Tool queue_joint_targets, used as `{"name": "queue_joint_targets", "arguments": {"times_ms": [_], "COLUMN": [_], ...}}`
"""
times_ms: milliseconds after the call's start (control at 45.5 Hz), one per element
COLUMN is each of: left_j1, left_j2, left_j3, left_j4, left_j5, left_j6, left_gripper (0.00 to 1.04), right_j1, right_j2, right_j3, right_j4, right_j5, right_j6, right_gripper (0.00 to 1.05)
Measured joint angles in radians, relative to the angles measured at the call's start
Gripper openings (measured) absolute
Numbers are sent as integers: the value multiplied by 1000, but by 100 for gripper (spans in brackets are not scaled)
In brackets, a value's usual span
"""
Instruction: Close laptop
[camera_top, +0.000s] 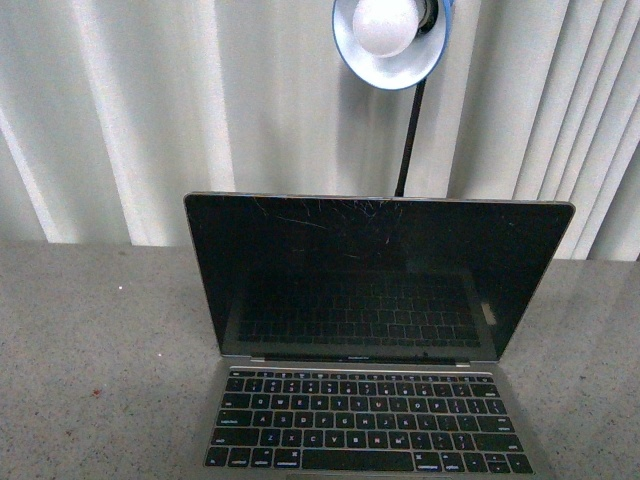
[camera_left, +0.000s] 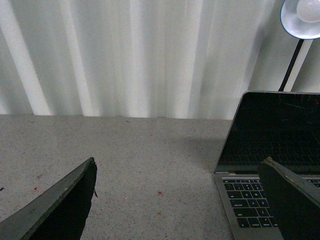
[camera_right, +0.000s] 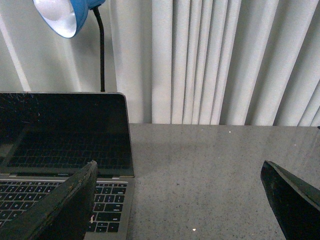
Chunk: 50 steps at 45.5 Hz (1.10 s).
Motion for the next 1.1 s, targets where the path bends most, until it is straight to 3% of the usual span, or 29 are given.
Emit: {"name": "queue_joint_targets", "arguments": {"times_ms": [1100], "left_j1": [0], "left_j2": [0], "left_j3": [0], "left_j4": [0], "left_j5": [0], "left_j6": [0], "left_gripper": [98], "right_j1": [0], "right_j2": [0], "right_j3": [0], "right_j4": [0], "right_j5": [0], "right_j6": [0], "right_gripper": [97]}}
